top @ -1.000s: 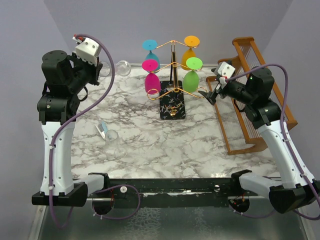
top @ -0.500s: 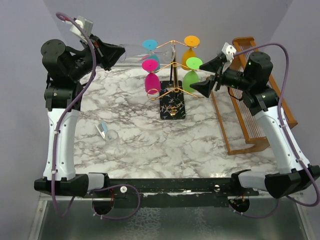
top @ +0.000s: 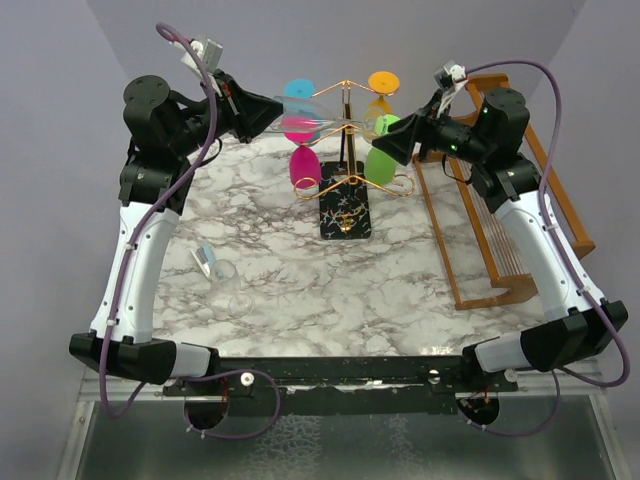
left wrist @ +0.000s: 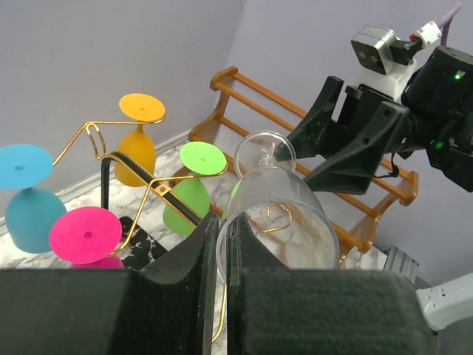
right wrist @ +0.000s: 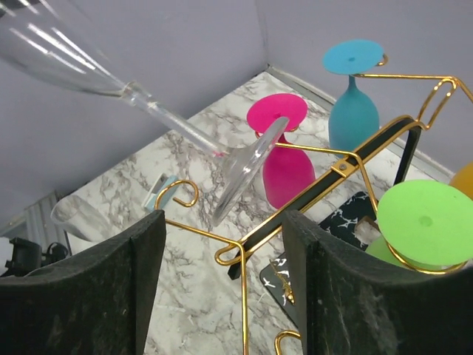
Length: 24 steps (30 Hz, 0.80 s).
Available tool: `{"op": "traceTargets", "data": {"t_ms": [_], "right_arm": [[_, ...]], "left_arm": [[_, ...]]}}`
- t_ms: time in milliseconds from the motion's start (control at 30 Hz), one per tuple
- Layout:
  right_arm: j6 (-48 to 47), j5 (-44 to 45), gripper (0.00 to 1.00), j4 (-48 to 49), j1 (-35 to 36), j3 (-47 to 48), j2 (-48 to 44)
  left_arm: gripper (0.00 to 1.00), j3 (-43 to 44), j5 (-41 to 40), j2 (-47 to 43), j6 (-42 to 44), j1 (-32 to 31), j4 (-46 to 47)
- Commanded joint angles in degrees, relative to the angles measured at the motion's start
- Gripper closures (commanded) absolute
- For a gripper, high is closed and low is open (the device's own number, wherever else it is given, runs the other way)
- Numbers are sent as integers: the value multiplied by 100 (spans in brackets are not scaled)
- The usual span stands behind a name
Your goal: Place the wine glass upside down on the wine glass rack
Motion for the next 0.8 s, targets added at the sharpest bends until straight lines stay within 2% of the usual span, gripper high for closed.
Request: {"op": "traceTargets", "data": {"t_ms": [0, 333, 567, 700, 767], "right_arm": [[437, 637, 43, 269, 32, 76, 40], [812, 502, 75, 438, 38, -13, 116], [890, 933, 97, 388, 33, -129, 85], [787, 1281, 98, 353, 29, -127, 37], [672, 1472, 99, 314, 29, -89, -5]], "left_arm": [[100, 23, -39, 5, -63, -121, 351], [100, -89, -124, 51, 22, -278, 383], [100, -211, -35, 31, 50, -357, 481], [100, -333, 15, -51, 170, -358, 468], [90, -346, 131, -86, 294, -358, 411]]}}
